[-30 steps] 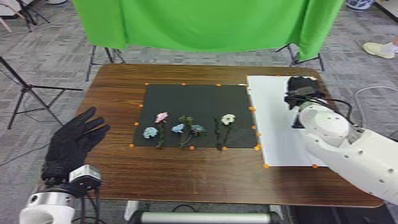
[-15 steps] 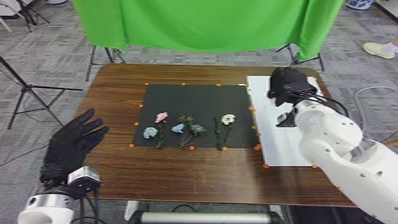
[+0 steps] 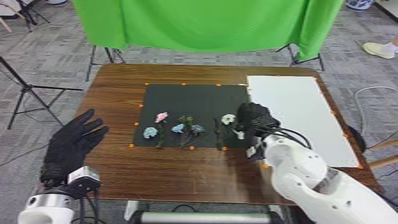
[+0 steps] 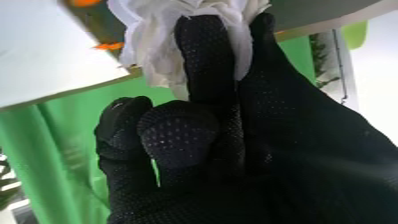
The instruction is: Arrange flowers
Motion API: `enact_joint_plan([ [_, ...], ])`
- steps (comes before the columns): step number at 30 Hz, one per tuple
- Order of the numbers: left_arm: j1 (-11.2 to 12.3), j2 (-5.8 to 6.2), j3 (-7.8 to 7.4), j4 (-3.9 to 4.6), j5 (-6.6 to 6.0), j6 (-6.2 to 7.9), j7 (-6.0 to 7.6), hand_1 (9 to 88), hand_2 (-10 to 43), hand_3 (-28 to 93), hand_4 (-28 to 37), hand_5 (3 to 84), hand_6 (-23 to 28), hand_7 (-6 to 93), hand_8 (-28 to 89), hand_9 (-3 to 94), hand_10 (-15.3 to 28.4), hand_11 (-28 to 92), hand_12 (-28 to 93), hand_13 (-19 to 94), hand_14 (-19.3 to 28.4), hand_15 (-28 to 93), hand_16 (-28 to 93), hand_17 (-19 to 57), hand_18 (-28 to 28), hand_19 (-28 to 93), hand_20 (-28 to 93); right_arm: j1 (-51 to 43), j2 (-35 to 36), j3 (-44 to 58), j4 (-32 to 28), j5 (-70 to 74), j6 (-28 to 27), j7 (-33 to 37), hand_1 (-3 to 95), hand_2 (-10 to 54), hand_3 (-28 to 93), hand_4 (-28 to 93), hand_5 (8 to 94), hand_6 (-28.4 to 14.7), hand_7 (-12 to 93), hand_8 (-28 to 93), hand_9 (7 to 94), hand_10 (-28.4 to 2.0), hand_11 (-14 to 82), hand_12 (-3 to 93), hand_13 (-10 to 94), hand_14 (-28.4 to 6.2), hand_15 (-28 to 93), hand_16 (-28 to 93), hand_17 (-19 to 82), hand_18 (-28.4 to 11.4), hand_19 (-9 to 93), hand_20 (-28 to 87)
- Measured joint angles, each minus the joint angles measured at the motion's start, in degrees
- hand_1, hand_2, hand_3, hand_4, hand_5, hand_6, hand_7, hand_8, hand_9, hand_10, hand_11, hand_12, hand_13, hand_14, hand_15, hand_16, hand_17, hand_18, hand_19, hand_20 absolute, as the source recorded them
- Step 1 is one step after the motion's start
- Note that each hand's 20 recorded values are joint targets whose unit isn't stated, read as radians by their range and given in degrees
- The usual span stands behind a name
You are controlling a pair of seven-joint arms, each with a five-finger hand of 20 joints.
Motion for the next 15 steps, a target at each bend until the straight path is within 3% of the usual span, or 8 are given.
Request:
enact_joint_plan([
  [15, -1.25, 0.1, 0.04, 0.4, 0.04, -0.16, -0.3, 24.5, 6.0, 81, -21.1, 38.7, 10.7, 13.8, -10, 35.3, 20.0, 27, 9, 26, 26.4, 50, -10, -10.5, 23.3, 57, -2, -0.32, -1.09, -0.99, -0.62, 1.11, 2.17, 1.46, 52.5, -9.5, 85, -28, 78.6, 0.6, 40, 0, 93.2, -6.8, 15.0, 37.0, 80, -4.0, 75, 17, 36, -22.8, 93, 32],
])
